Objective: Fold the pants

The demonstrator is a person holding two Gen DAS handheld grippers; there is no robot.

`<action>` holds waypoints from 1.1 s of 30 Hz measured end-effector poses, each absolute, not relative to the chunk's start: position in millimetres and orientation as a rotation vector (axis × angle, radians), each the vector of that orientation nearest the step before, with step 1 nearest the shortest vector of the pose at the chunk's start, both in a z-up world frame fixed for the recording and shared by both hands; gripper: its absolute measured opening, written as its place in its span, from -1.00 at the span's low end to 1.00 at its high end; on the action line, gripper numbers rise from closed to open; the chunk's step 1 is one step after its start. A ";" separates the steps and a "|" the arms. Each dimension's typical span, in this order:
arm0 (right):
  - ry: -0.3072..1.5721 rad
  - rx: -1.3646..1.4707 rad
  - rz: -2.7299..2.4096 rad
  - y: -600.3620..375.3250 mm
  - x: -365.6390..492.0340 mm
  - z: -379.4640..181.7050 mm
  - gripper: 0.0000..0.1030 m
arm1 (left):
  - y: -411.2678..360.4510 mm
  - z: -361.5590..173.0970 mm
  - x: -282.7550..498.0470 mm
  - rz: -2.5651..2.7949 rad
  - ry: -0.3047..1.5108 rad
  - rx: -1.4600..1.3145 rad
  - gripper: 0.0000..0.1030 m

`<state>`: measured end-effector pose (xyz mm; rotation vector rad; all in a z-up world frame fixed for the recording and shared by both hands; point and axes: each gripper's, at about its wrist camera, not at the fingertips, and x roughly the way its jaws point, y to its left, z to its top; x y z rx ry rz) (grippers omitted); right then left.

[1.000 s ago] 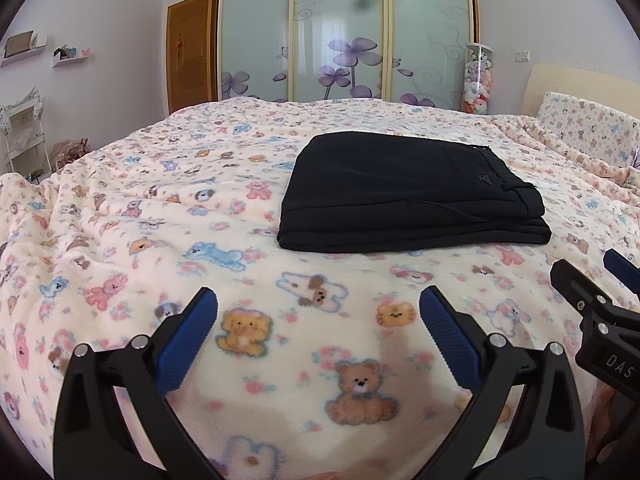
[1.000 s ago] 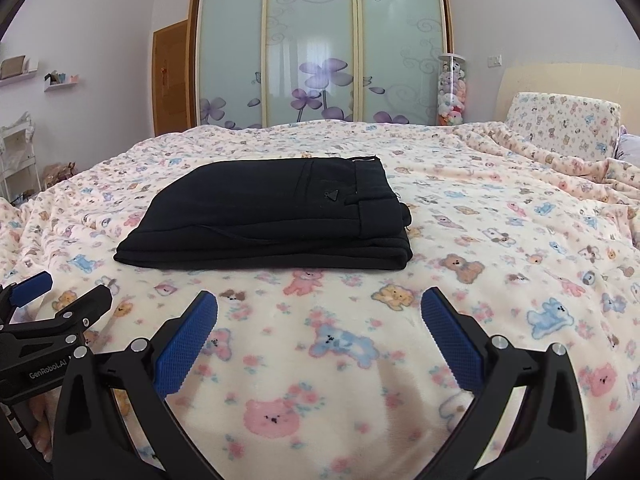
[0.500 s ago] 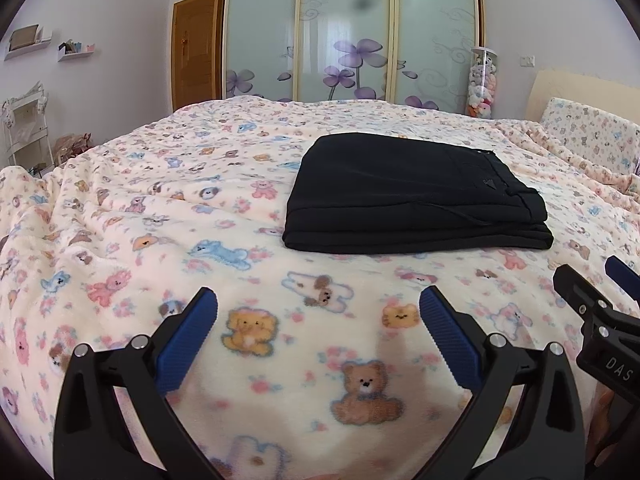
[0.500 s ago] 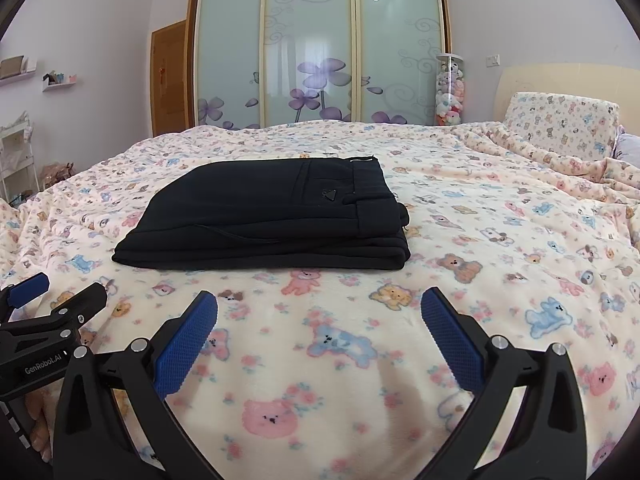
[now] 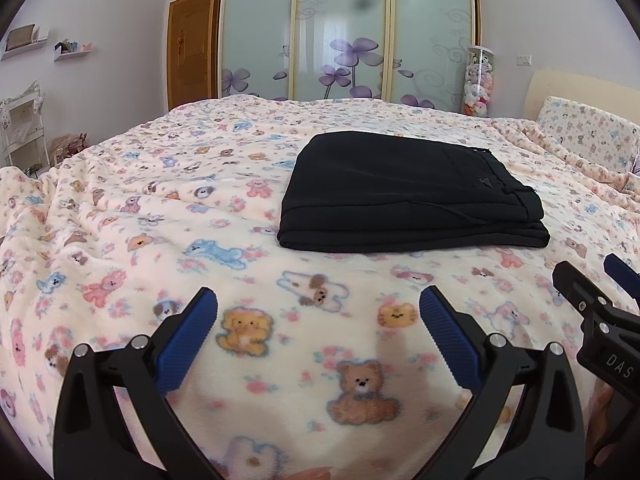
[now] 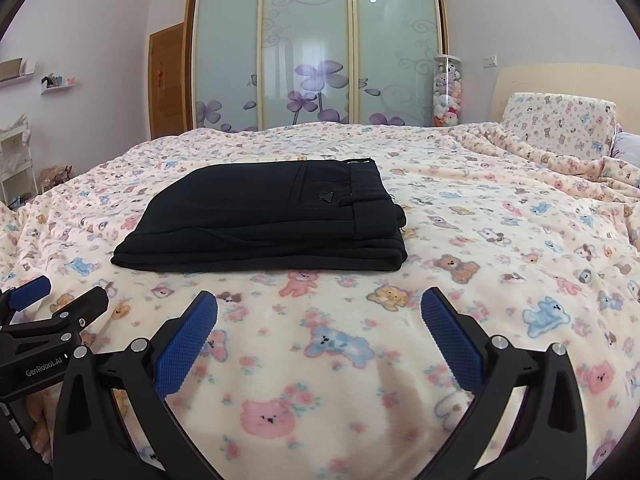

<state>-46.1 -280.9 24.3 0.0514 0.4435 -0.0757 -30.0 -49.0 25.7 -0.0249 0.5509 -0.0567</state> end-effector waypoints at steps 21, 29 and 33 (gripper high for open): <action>0.443 0.052 -0.076 -281.0 -46.0 24.2 0.97 | -49.5 26.5 -28.9 -0.077 0.552 -0.025 0.97; 0.444 0.052 -0.076 -280.7 -45.8 24.2 0.97 | -49.9 26.5 -28.7 -0.080 0.552 -0.022 0.97; 0.444 0.053 -0.076 -280.5 -45.9 24.2 0.97 | -50.4 26.6 -28.7 -0.082 0.552 -0.022 0.97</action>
